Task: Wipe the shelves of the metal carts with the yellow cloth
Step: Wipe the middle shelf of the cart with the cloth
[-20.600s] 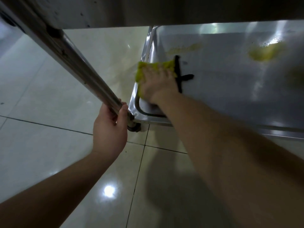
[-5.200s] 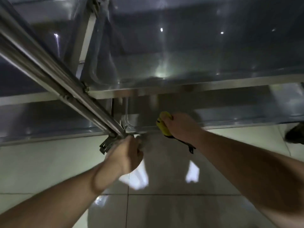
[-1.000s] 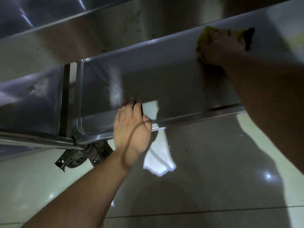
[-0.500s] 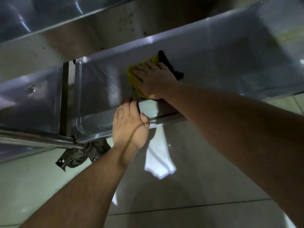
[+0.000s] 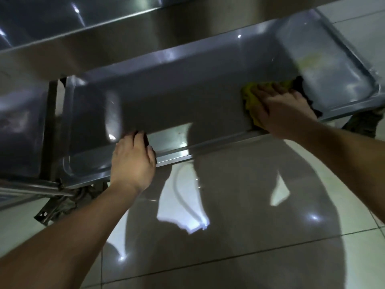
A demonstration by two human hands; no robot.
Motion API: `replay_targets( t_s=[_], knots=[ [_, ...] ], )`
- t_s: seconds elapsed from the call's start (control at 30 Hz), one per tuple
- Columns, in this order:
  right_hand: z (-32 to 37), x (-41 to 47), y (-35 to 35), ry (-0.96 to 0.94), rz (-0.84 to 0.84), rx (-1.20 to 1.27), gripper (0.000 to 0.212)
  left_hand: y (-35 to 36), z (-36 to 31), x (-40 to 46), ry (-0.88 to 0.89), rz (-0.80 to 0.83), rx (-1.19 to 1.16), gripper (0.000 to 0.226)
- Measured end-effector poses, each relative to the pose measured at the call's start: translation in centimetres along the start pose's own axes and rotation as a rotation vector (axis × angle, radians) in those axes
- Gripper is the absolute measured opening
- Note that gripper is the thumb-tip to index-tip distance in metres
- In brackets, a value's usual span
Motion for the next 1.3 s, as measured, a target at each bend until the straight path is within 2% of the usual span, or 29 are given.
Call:
replay_targets(
  t_s=[0.07, 0.13, 0.33, 0.47, 0.7, 0.8, 0.9, 0.97, 1.03, 1.2, 1.3],
  knots=[
    [-0.8, 0.2, -0.1, 0.118, -0.020, 0.055, 0.064, 0.1, -1.1, 0.1, -0.036, -0.004, 0.009, 0.052],
    [0.6, 0.3, 0.2, 0.156, 0.007, 0.106, 0.065, 0.3, -2.9, 0.3, -0.046, 0.000, 0.024, 0.051],
    [5.7, -0.7, 0.7, -0.109, 0.128, 0.047, 0.080, 0.9, -10.8, 1.7, 0.089, -0.018, -0.004, 0.051],
    [2.8, -0.4, 0.4, -0.167, 0.137, 0.033, 0.081, 1.2, -14.6, 3.2, 0.112, 0.029, -0.106, 0.054],
    [-11.6, 0.6, -1.1, 0.118, 0.002, 0.067, 0.072, 2.0, -14.9, 3.2, 0.127, 0.033, -0.085, 0.054],
    [-16.9, 1.4, -1.5, 0.273, 0.028, 0.166, 0.081, 2.1, -14.9, 3.3, 0.127, 0.039, -0.080, 0.055],
    [-18.0, 3.9, -1.5, 0.407, 0.041, 0.233, 0.072, 2.2, -14.9, 3.3, 0.150, 0.027, -0.077, 0.060],
    [-16.2, 6.0, -2.0, 0.456, 0.067, 0.262, 0.069, 2.3, -14.8, 3.3, 0.160, 0.017, -0.061, 0.060],
    [-12.3, 7.7, -2.9, 0.327, 0.063, 0.241, 0.070, 2.3, -14.8, 3.4, 0.162, 0.009, -0.049, 0.059],
    [1.2, 8.3, -2.6, -0.152, 0.099, 0.078, 0.073, 2.4, -15.0, 3.3, 0.171, -0.034, 0.001, 0.057],
    [5.6, 8.8, -1.9, -0.366, 0.105, -0.022, 0.070, 2.6, -15.0, 3.4, 0.162, -0.041, 0.013, 0.056]
  ],
)
Point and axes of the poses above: each hand's wrist, its own x-axis towards the middle knuckle, its own y-axis out of the palm, z = x × y, the point moved 4 cm from there along x, towards the middle knuckle, and after that the axes turned 13 degrees about z, right-handed, at the moved point
